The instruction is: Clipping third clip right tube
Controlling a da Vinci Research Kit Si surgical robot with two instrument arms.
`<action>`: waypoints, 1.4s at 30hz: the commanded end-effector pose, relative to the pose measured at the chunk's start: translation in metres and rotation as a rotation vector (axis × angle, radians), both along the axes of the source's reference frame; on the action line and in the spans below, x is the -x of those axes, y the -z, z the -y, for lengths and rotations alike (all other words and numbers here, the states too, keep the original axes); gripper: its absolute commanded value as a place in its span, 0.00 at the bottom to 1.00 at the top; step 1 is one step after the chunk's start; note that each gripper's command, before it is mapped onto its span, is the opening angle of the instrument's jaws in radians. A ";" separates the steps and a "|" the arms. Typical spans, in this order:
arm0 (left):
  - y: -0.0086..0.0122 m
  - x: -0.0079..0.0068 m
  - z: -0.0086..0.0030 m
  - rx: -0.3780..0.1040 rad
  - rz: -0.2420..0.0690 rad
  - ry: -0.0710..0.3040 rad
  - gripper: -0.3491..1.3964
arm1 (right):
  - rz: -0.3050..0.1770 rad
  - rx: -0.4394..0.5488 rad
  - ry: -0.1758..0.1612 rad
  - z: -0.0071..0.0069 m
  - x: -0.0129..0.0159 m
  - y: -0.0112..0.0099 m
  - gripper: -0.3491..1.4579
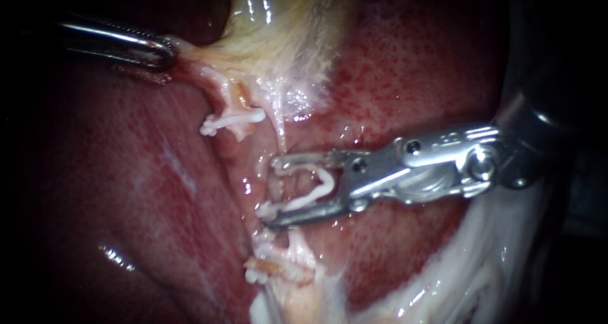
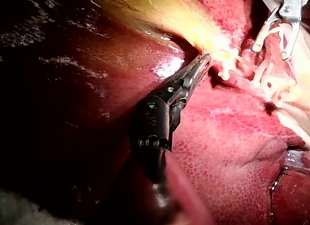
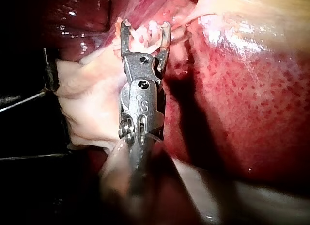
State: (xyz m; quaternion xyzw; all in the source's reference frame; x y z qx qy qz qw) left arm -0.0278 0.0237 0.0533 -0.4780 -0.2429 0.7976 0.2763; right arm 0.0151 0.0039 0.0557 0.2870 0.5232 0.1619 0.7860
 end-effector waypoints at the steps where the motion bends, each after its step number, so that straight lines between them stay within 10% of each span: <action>1: 0.0001 -0.0001 -0.0001 0.001 -0.001 0.003 0.00 | 0.002 -0.001 -0.003 -0.0002 0.0003 -0.0001 0.46; 23: 0.0015 -0.0006 -0.0005 0.006 -0.003 0.016 0.00 | 0.009 -0.065 0.002 -0.0001 -0.0002 -0.0075 0.46; 42: 0.0015 -0.0002 -0.0006 0.006 -0.005 0.019 0.00 | -0.125 -0.247 -0.030 -0.0001 -0.0046 -0.0103 0.46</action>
